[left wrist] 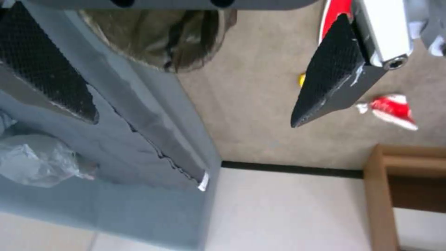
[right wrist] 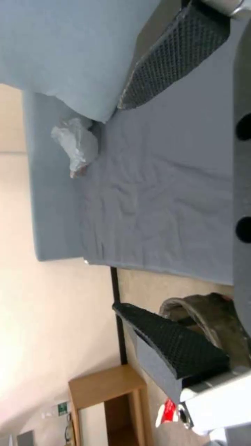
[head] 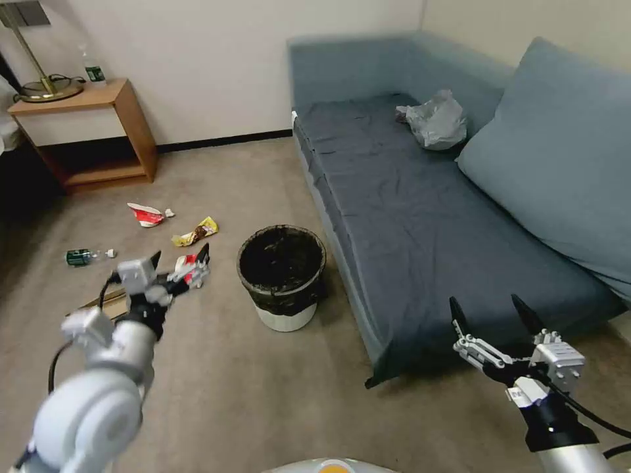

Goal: Pick up the trash can from the floor.

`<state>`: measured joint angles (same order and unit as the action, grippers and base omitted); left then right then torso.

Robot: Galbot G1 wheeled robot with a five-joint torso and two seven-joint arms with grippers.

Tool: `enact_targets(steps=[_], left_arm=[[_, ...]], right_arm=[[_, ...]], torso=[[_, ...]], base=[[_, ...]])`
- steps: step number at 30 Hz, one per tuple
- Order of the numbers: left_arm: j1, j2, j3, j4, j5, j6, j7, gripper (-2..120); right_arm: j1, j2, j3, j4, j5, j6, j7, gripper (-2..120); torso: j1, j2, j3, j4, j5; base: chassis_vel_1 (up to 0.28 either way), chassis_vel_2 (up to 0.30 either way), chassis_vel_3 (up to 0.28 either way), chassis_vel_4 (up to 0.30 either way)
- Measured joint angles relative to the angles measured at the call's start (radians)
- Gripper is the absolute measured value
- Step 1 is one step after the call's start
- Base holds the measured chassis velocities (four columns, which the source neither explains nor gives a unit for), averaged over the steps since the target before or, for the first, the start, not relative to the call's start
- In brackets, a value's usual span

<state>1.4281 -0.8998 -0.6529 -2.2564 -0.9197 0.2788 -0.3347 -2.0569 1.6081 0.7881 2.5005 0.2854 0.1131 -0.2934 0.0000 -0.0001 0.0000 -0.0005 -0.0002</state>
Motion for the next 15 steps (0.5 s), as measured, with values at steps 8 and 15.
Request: enact_targets(steps=[8,15], left_arm=[[-0.263,0.086,0.088,0.177,-0.176,0.133,-0.045,100],[-0.482,0.066,0.260,0.293,-0.240,0.247,-0.083,100]], right_arm=[[0.017,0.000,0.003,-0.013,-0.005,0.001,0.000,100],[0.032,0.000,0.003,-0.029,-0.012,0.002,-0.002,100]], torso=[[0.000,0.000,0.000,0.0007,0.0001],[0.000,0.000,0.000,0.0003,0.0002]], base=[[0.000,0.000,0.000,0.000],[0.000,0.000,0.000,0.000]])
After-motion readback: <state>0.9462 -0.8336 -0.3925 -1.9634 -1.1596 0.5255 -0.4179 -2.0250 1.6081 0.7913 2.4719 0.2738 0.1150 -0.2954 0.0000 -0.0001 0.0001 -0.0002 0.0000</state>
